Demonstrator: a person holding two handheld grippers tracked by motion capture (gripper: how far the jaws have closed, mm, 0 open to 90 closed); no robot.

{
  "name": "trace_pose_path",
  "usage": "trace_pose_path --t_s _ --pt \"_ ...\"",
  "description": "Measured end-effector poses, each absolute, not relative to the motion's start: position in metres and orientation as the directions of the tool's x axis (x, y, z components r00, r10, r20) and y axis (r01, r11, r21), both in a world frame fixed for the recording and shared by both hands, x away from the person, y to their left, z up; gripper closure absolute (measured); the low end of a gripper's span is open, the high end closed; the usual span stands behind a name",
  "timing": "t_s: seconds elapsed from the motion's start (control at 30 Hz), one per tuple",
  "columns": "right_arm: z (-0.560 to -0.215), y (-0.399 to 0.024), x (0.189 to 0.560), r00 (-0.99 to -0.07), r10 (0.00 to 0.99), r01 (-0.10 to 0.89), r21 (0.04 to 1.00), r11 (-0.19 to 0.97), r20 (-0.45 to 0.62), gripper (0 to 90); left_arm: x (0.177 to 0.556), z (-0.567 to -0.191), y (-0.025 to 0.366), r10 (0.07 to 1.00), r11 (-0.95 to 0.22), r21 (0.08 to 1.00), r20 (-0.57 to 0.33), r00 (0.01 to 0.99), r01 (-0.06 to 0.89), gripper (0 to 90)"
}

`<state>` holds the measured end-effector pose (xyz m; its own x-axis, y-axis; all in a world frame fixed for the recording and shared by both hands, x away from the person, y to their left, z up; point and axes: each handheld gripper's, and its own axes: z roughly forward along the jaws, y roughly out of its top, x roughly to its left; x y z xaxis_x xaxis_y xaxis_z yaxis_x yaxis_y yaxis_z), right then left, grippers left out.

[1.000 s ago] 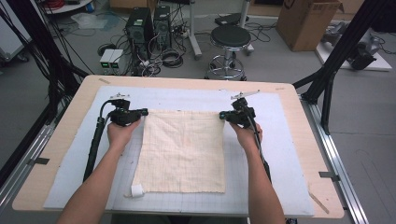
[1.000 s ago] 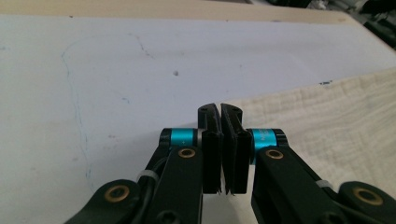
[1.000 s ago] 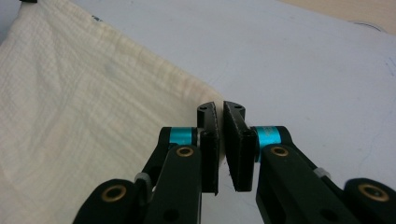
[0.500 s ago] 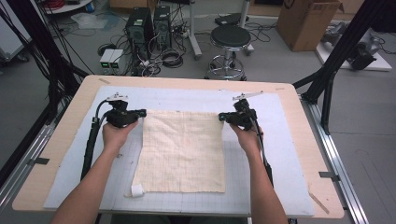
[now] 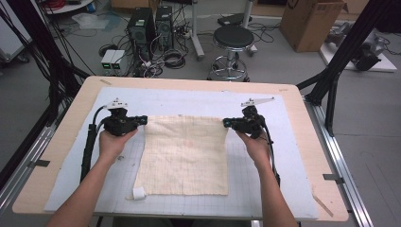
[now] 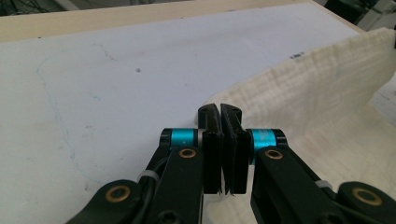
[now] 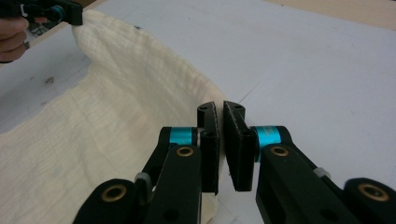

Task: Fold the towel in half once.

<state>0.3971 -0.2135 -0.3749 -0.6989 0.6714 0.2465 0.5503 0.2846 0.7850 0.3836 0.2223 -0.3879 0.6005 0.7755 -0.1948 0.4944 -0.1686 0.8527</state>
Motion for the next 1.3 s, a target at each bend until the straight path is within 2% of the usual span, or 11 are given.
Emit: trace_pose_path --t_s 0.63,1.3 --pt "-0.387 -0.219 0.375 -0.730 0.624 0.543 0.790 0.285 0.277 85.0 0.356 -0.399 0.231 0.743 -0.166 0.855 -0.219 0.632 0.491 86.8" --pt "-0.394 -0.221 0.365 -0.736 0.613 0.543 0.790 0.283 0.286 85.1 0.346 -0.403 0.232 0.731 -0.167 0.859 -0.222 0.646 0.484 86.9"
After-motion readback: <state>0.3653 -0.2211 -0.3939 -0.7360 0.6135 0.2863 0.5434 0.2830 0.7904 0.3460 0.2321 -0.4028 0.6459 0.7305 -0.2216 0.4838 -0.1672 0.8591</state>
